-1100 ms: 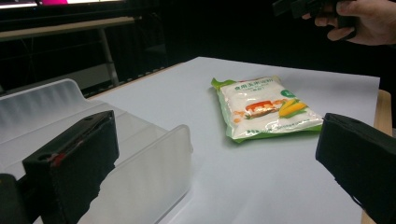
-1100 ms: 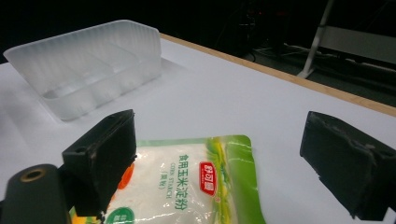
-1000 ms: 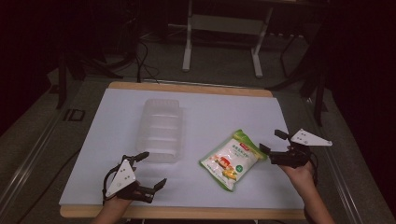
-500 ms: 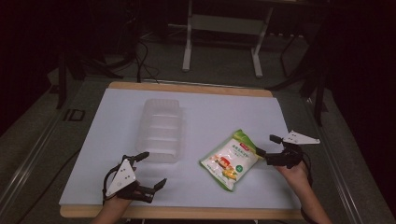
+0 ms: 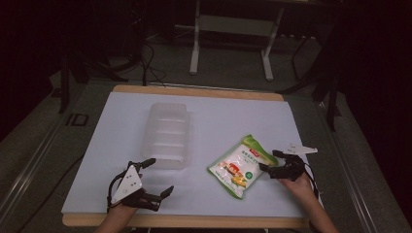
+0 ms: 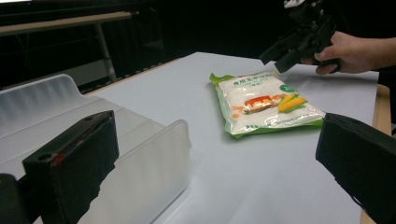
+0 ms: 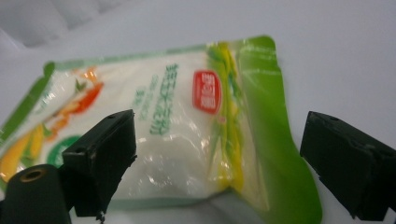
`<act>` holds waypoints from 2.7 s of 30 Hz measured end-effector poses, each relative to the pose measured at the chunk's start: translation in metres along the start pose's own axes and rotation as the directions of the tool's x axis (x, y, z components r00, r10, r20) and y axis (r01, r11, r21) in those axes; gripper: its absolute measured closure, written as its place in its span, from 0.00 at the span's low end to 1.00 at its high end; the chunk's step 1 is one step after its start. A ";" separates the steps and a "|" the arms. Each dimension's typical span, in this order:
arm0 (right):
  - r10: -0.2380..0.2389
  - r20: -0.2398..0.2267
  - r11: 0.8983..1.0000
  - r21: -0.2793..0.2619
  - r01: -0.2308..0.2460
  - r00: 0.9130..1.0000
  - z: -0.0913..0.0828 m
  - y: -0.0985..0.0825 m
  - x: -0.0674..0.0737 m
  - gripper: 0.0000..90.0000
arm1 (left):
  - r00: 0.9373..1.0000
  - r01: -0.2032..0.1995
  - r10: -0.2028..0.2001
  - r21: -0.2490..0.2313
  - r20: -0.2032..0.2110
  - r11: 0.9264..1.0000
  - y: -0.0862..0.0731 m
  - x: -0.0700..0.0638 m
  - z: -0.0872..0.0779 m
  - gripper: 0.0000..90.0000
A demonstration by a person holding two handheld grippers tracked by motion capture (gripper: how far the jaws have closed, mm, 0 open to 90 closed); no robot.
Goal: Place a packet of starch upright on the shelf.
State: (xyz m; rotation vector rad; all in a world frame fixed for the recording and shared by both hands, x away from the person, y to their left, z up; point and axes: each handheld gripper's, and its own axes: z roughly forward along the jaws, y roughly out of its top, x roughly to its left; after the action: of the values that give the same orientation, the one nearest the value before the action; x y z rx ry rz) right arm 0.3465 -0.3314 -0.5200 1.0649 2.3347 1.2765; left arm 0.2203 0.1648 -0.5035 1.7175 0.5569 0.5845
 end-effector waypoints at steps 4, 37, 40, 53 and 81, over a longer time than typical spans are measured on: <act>-0.011 0.006 0.996 0.086 0.011 1.000 0.005 -0.010 -0.004 0.11 | 1.000 -0.002 0.002 0.002 0.002 1.000 0.000 0.000 0.000 0.00; -0.065 -0.035 0.982 0.177 0.070 0.997 0.013 0.006 0.011 0.94 | 1.000 -0.017 0.017 0.023 0.001 1.000 -0.001 -0.001 0.003 0.00; -0.040 -0.035 0.986 0.159 0.045 0.999 0.011 0.006 0.011 0.94 | 1.000 -0.018 0.018 0.022 0.000 1.000 -0.001 -0.001 0.003 0.00; -0.108 -0.033 0.991 0.070 0.110 0.994 -0.007 0.026 0.023 0.95 | 1.000 -0.019 0.019 0.025 0.001 0.999 -0.001 -0.001 0.003 0.00; -0.397 -0.090 0.903 -0.216 0.371 0.913 -0.061 0.080 0.078 0.96 | 0.999 -0.002 0.000 0.049 0.054 0.999 0.004 -0.009 0.009 0.00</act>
State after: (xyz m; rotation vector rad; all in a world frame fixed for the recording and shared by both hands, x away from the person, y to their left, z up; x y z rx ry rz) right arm 0.2969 -0.2857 -0.4118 0.4364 2.2991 1.4104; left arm 0.2195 0.1517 -0.5020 1.7744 0.5357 0.5275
